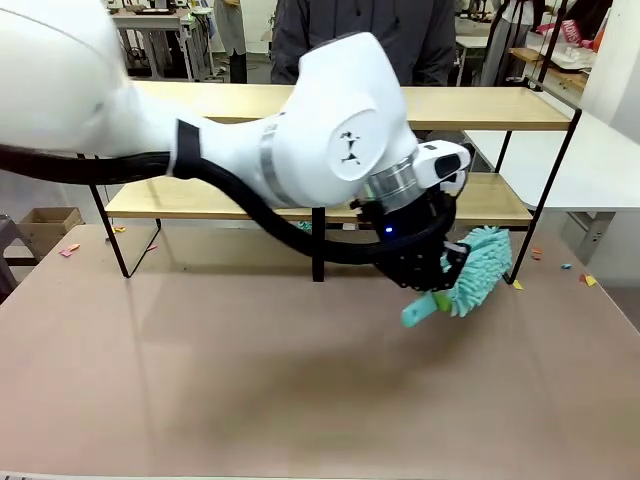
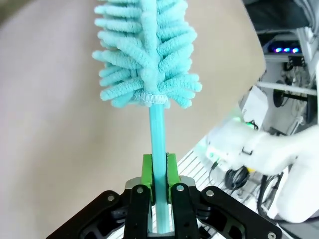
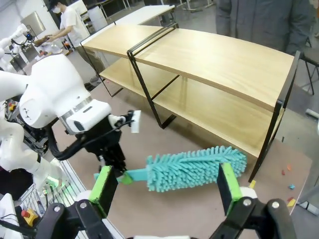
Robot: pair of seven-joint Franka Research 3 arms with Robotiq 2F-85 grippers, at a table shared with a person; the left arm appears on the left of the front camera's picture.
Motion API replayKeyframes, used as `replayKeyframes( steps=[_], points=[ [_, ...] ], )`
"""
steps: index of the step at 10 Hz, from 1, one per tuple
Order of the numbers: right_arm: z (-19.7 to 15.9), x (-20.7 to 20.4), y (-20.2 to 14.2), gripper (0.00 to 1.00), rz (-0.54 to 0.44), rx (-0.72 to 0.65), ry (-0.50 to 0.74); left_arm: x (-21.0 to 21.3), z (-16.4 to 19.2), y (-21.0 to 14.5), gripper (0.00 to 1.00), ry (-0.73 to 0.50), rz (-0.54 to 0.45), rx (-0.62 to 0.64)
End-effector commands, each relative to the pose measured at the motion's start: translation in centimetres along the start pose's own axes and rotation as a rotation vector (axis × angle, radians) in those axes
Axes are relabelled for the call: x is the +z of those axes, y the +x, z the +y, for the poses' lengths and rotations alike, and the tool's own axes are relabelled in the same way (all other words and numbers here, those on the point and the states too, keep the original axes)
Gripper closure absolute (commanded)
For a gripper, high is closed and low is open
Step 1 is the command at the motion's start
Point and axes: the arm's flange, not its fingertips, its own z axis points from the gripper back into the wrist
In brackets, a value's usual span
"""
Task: Clean the shelves.
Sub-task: Clean another randomly selected level of the Shelf with the Duster.
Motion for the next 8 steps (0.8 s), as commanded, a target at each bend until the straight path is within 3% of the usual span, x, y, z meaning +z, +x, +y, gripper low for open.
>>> replayKeyframes(
  steps=[1, 3, 6, 8],
  points=[
    [0.0, -0.1, 0.0, 0.0, 0.0, -0.001, 0.001, 3.8, 2.8, -5.6, 0.87, -0.009, 0.056, -0.082],
    [0.0, -0.1, 0.0, 0.0, 0.0, -0.001, 0.001, 8.3, 6.4, -11.4, 0.87, -0.028, 0.1, -0.146],
    [0.0, -0.1, 0.0, 0.0, 0.0, -0.001, 0.001, 13.6, 11.2, -20.1, 0.87, -0.042, 0.086, -0.198],
    [0.0, -0.1, 0.0, 0.0, 0.0, -0.001, 0.001, 15.6, 14.3, -23.8, 0.87, -0.028, 0.059, -0.217]
  ],
)
